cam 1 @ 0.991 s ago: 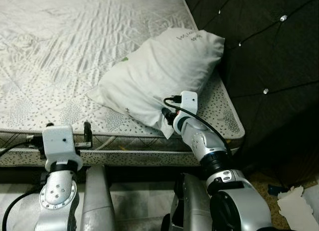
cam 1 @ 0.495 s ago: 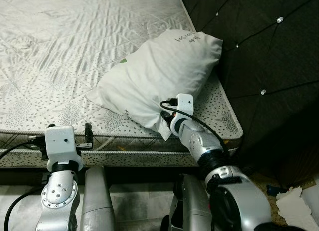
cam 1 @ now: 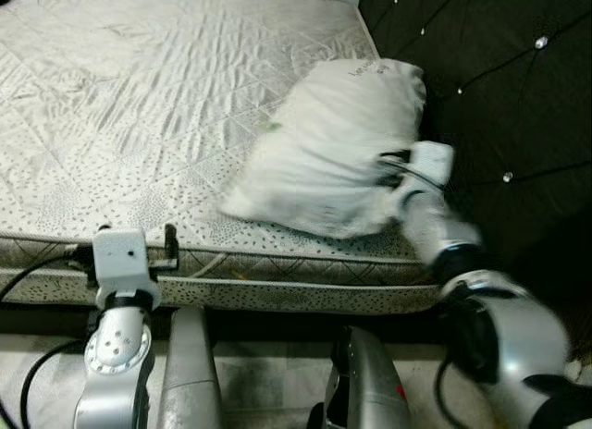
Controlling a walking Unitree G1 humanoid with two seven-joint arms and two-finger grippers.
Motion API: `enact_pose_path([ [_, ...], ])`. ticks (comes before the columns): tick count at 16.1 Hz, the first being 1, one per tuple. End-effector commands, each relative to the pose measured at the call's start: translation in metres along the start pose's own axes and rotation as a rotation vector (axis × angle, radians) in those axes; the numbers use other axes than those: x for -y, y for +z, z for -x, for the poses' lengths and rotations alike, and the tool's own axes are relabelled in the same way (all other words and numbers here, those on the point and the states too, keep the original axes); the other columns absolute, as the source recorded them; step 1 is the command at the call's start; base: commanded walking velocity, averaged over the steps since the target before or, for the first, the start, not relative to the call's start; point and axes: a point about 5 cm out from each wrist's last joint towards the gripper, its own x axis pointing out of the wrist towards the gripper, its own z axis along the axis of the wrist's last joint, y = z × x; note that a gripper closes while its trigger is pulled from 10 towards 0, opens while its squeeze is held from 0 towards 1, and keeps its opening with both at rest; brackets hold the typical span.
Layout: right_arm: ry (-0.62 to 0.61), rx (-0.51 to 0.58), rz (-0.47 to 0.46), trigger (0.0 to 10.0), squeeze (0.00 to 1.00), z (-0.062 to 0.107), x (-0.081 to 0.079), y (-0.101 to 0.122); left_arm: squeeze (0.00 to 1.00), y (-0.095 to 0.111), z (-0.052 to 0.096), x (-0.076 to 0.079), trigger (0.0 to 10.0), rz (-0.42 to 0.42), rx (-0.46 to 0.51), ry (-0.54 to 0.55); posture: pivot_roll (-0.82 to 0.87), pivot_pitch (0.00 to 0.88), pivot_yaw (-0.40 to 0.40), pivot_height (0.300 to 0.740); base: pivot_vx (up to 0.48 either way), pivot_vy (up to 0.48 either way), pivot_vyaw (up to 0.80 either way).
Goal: Clean up the room
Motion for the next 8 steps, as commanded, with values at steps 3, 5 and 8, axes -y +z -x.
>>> enact_pose_path([
  [3, -0.154, 0.281, 0.008, 0.0, 0.0, 0.005, 0.045, 0.076, 0.0, 0.0, -0.004, 0.002, 10.0, 0.005, 0.005, -0.012, 0.2, 0.0, -0.111, 0.547, 0.0, 0.0, 0.0],
  [5, -0.263, 0.354, 0.037, 0.0, 0.0, 0.012, 0.084, 0.092, 0.0, -0.001, -0.005, 0.004, 10.0, 0.005, 0.004, -0.022, 0.2, 0.0, -0.105, 0.547, 0.0, 0.0, 0.0],
  [8, -0.269, 0.345, 0.058, 0.0, 0.0, 0.013, 0.089, 0.085, 0.0, -0.002, -0.005, 0.005, 10.0, 0.005, 0.004, -0.028, 0.19, 0.0, -0.102, 0.547, 0.0, 0.0, 0.0],
])
